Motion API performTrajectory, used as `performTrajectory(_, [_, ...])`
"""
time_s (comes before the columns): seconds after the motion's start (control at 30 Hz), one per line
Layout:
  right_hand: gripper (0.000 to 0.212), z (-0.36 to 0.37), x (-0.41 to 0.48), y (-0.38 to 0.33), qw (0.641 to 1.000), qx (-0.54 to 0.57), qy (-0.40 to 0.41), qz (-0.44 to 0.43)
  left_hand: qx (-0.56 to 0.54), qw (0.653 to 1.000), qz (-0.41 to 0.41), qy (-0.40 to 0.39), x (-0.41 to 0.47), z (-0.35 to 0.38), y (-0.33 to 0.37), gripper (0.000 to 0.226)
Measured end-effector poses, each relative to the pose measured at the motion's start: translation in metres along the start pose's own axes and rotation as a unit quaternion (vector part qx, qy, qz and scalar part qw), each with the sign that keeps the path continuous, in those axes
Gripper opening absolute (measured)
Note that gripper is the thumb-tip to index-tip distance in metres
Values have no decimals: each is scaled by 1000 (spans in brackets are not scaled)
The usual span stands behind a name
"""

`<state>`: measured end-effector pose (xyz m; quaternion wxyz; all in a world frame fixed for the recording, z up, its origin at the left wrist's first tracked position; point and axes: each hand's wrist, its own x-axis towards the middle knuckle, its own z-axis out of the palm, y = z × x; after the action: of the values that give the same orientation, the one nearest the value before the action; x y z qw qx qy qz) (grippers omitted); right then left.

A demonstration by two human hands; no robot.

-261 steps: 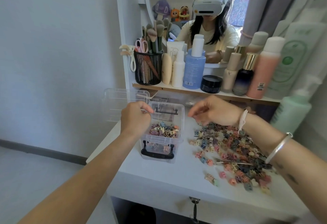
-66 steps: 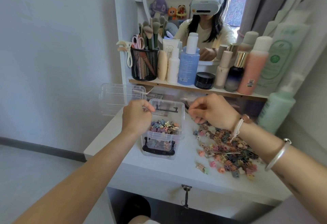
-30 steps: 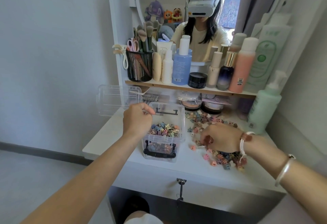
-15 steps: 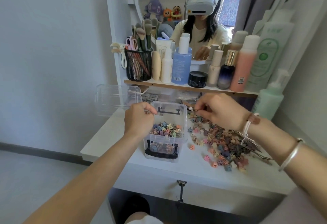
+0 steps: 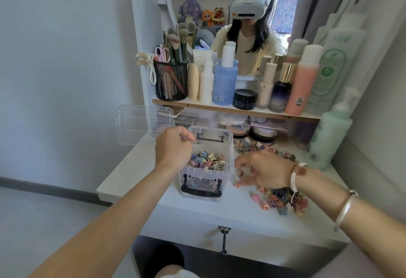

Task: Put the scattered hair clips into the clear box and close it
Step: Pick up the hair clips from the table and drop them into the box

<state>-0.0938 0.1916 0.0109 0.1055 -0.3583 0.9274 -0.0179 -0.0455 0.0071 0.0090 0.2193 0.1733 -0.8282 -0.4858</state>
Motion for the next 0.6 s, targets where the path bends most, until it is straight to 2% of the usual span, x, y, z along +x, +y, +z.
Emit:
performTrajectory(0.07, [34,6,3,-6,1000,-14,-3,-19,-1,1000,-1,0,0,0,0,38])
performTrajectory(0.2, [17,7,7,-13,998,-36,30,-37,-1,1000,-3,-1,1,0,1,39])
performTrajectory(0.4, [19,6,9,-9,996,-49,64,-36,2,1000,-7,2,-1,-1,2,38])
performTrajectory(0.5, [13,-17,8,-1,984,11,175,-11,5,1000,-10,5,-3,-3,2,39])
performTrajectory(0.6, [9,-40,5,-12,951,132,280,-27,5,1000,-13,2,-3,-4,1,39])
